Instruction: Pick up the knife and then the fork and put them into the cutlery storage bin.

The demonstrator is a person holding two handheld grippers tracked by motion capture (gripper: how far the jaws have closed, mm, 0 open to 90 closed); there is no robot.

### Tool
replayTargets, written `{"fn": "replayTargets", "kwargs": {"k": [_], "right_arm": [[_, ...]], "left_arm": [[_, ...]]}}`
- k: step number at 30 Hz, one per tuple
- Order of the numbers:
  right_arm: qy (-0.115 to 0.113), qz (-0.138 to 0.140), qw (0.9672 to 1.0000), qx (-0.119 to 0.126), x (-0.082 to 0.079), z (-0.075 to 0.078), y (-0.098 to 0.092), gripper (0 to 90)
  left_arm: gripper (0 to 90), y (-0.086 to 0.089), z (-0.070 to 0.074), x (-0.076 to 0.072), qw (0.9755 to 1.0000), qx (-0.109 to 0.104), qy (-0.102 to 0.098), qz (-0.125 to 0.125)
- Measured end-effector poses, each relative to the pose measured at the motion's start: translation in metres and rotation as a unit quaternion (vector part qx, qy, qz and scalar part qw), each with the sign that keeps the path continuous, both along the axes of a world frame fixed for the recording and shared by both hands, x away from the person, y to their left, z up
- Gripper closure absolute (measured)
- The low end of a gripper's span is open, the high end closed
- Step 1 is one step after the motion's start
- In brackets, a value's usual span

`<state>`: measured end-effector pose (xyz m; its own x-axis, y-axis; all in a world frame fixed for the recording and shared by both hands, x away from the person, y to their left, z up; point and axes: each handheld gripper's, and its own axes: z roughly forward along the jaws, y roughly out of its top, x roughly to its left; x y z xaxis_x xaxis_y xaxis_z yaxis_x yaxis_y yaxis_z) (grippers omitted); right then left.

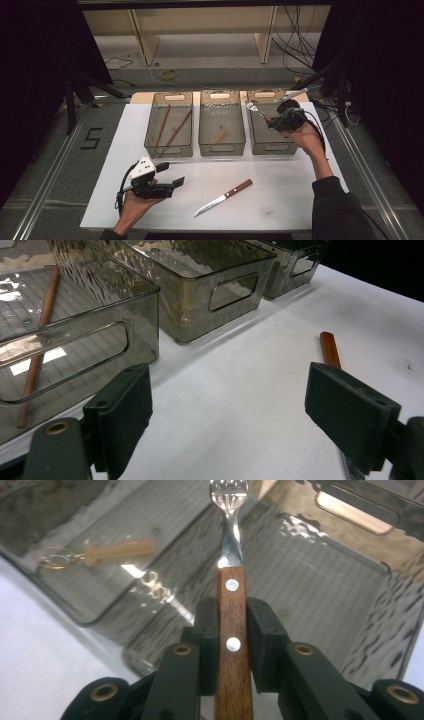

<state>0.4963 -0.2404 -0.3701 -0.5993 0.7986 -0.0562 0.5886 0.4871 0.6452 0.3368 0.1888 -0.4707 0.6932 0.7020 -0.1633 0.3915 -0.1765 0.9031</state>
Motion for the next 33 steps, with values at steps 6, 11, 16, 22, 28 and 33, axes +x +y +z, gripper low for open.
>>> {"fn": "replayTargets", "kwargs": {"k": [6,11,16,22,28,33], "right_arm": [[0.004,-0.021,0.9998,0.001,0.008,-0.005,-0.006,76.9],[0.006,-0.032,0.9994,-0.005,0.011,-0.008,-0.007,76.9],[0.01,-0.042,0.999,-0.01,0.015,-0.011,-0.007,76.8],[0.016,-0.053,0.9984,-0.012,0.019,-0.015,-0.006,76.8],[0.021,-0.065,0.9975,-0.018,0.022,-0.02,-0.005,76.8],[0.027,-0.07,0.997,-0.018,0.023,-0.023,-0.005,76.7]], "left_arm": [[18.5,0.0,0.0,0.0,1.0,0.0,0.0,0.0],[18.4,0.0,0.0,0.0,1.0,0.0,0.001,-0.001],[18.4,0.0,0.0,0.0,1.0,0.001,-0.001,-0.001],[18.3,0.0,0.0,0.0,1.0,0.001,-0.001,-0.001],[18.3,0.001,0.0,0.0,1.0,0.001,-0.001,-0.002],[18.3,0.0,0.0,0.0,1.0,0.0,0.0,-0.001]]}}
